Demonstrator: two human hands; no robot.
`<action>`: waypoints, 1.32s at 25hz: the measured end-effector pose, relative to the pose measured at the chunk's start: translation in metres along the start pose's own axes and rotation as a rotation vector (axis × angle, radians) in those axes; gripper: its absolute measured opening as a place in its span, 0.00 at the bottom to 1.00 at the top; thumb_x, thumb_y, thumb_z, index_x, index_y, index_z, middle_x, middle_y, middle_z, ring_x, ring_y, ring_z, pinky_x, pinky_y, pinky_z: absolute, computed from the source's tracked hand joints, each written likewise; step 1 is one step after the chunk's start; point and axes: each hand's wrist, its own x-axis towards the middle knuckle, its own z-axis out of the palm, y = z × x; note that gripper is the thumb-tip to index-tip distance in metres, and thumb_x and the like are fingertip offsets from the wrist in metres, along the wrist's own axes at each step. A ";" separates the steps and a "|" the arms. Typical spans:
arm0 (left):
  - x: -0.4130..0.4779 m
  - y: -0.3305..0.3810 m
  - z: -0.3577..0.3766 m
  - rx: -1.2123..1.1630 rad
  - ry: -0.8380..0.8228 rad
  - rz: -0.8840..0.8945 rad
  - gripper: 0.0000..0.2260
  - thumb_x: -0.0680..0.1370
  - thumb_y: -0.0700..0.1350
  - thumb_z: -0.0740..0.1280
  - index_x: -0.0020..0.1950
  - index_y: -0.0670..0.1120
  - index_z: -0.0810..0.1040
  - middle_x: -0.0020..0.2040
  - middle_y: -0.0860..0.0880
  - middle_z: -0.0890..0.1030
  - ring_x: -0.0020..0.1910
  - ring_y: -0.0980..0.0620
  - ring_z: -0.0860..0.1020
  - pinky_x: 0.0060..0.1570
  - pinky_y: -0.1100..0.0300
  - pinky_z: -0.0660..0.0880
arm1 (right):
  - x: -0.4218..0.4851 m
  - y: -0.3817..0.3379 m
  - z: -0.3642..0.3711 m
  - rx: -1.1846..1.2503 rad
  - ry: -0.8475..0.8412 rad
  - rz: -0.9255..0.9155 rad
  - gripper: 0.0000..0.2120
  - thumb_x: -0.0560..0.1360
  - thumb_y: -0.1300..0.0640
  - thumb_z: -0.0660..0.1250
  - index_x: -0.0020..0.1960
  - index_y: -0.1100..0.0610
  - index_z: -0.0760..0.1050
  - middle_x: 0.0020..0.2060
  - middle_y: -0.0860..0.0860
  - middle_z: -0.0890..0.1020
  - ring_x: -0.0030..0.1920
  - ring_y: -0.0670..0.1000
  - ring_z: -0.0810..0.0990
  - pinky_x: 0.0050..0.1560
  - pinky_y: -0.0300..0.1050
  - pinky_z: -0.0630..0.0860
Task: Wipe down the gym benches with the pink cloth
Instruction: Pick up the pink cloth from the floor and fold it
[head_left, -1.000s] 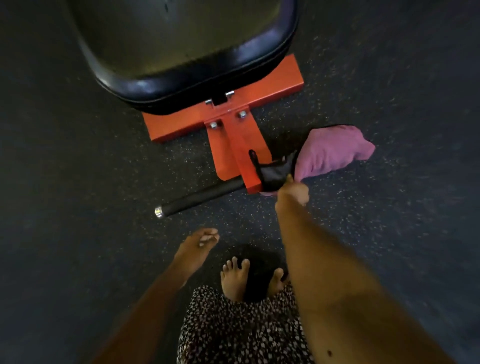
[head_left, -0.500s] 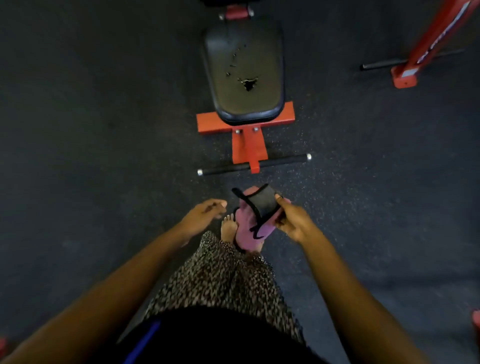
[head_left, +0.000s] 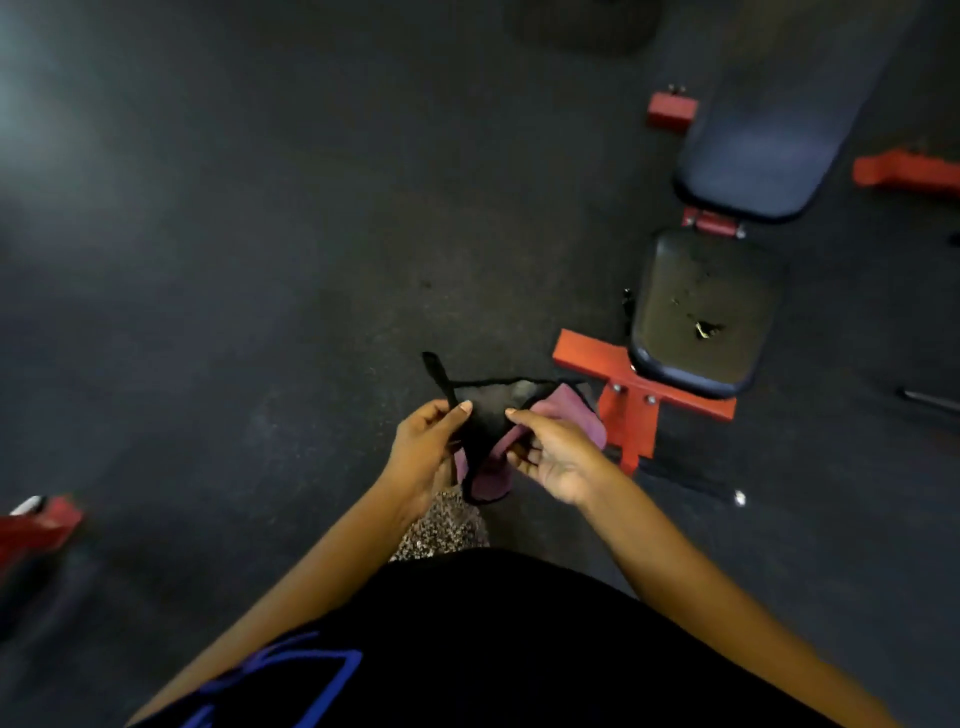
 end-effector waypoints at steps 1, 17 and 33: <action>0.012 0.013 -0.011 -0.039 0.035 0.027 0.06 0.78 0.40 0.64 0.41 0.44 0.76 0.36 0.49 0.82 0.34 0.58 0.81 0.33 0.67 0.77 | 0.011 -0.013 0.016 -0.070 0.009 -0.027 0.06 0.75 0.60 0.67 0.41 0.55 0.71 0.37 0.52 0.76 0.39 0.49 0.76 0.33 0.38 0.74; 0.235 0.242 -0.178 -0.052 -0.062 0.217 0.06 0.78 0.41 0.64 0.51 0.45 0.79 0.48 0.46 0.82 0.50 0.50 0.80 0.50 0.57 0.77 | 0.107 -0.179 0.202 -1.200 0.055 -0.978 0.13 0.68 0.64 0.72 0.48 0.49 0.81 0.42 0.49 0.81 0.42 0.47 0.80 0.43 0.31 0.70; 0.439 0.394 -0.131 0.363 -0.279 0.348 0.07 0.78 0.42 0.64 0.51 0.48 0.81 0.49 0.49 0.83 0.51 0.52 0.80 0.51 0.61 0.76 | 0.193 -0.411 0.267 -1.203 -0.028 -0.903 0.10 0.73 0.54 0.70 0.41 0.42 0.71 0.37 0.41 0.78 0.39 0.36 0.76 0.43 0.31 0.70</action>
